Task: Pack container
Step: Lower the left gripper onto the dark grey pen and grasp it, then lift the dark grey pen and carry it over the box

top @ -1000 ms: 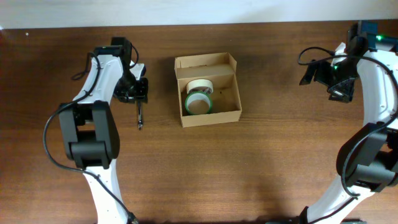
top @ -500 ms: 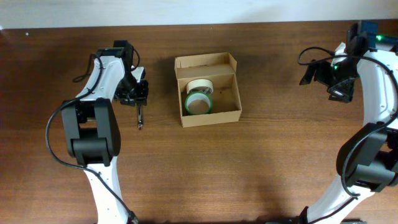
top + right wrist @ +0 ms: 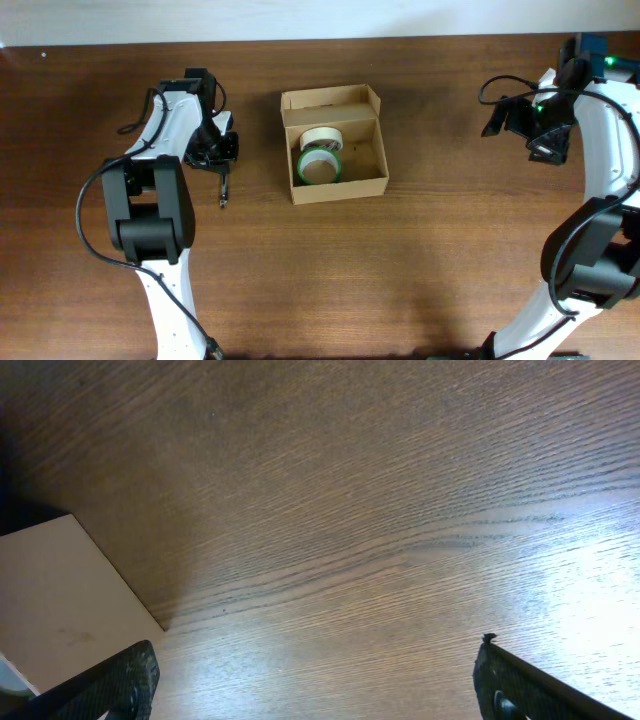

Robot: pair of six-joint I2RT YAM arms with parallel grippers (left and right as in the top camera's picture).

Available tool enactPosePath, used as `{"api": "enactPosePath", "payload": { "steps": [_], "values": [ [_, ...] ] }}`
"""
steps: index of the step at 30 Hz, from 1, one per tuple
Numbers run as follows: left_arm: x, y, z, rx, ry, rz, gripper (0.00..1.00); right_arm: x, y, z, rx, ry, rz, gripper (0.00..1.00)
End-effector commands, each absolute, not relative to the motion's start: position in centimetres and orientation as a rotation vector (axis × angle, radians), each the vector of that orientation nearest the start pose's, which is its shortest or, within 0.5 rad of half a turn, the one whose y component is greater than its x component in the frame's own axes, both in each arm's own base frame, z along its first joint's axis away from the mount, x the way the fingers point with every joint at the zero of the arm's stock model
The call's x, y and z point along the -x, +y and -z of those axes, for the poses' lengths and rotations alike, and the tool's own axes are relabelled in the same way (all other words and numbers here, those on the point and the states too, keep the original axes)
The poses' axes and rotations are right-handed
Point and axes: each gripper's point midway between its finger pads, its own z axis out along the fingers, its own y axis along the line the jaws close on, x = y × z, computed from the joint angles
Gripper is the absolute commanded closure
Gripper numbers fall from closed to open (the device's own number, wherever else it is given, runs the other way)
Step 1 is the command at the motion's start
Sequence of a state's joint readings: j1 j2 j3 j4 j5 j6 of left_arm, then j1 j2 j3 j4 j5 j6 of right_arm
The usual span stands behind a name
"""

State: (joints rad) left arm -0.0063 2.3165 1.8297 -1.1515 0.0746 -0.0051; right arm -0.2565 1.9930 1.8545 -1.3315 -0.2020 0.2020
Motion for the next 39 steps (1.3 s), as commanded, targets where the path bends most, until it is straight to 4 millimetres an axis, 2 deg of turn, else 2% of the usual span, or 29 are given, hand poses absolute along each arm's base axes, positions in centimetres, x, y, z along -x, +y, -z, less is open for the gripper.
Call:
{"api": "enactPosePath", "payload": {
  "steps": [1,3,6,8,10,12,15,18,19,20,24,28,30,31,34,37,39],
  "values": [
    [-42.2,-1.1,0.7,0.011,3.243,0.076,0.98,-39.9,-7.0,-13.7,-0.679,2.948,-0.314,0.01],
    [-42.3,-0.1,-0.4,-0.004,3.253,-0.013,0.98,-39.9,-7.0,-13.7,-0.678,2.948,-0.314,0.01],
    [-43.9,0.2,-3.9,-0.092,3.205,-0.035,0.98,-39.9,-7.0,-13.7,-0.678,2.949,-0.314,0.01],
    [-46.0,0.1,-7.8,-0.134,3.12,-0.035,0.98,-39.9,-7.0,-13.7,-0.679,2.948,-0.314,0.01],
    [-47.8,-0.7,-12.4,-0.274,3.002,-0.003,0.98,-39.9,-7.0,-13.7,-0.679,2.948,-0.314,0.01],
    [-49.2,-2.5,-17.9,-0.479,2.831,0.057,0.98,-39.9,-7.0,-13.7,-0.679,2.948,-0.314,0.01],
    [-49.8,-5.4,-25.6,-0.718,2.555,0.062,0.98,-39.9,-7.0,-13.7,-0.679,2.948,-0.314,0.01],
    [-48.4,-9.1,-31.9,-0.915,2.288,0.069,0.98,-39.9,-7.0,-13.7,-0.679,2.948,-0.314,0.01],
    [-47.4,-10.8,-33.7,-1.003,2.191,0.087,0.98,-39.9,-7.0,-13.7,-0.678,2.948,-0.314,0.01],
    [-46.4,-12.6,-34.6,-1.092,2.122,0.117,0.98,-39.9,-7.0,-13.7,-0.679,2.948,-0.314,0.01],
    [-44.0,-17.9,-35.1,-1.296,2.0,0.158,0.98,-39.9,-7.0,-13.7,-0.678,2.948,-0.314,0.01],
    [-42.0,-22.6,-32.8,-1.506,1.951,0.193,0.98,-39.9,-7.0,-13.7,-0.679,2.948,-0.314,0.01],
    [-41.2,-24.3,-30.0,-1.613,1.996,0.179,0.98,-39.9,-7.0,-13.7,-0.679,2.948,-0.314,0.01],
    [-40.6,-25.0,-27.6,-1.681,2.054,0.177,0.98,-39.9,-7.0,-13.7,-0.678,2.948,-0.314,0.01],
    [-38.8,-26.0,-22.8,-1.837,2.138,0.216,0.98,-39.9,-7.0,-13.7,-0.678,2.948,-0.314,0.01],
    [-38.6,-25.5,-19.0,-1.93,2.214,0.147,0.98,-39.9,-7.0,-13.7,-0.678,2.948,-0.314,0.01],
    [-38.6,-24.9,-17.3,-1.958,2.253,0.115,0.98,-39.9,-7.0,-13.7,-0.678,2.948,-0.314,0.01]
  ]
}}
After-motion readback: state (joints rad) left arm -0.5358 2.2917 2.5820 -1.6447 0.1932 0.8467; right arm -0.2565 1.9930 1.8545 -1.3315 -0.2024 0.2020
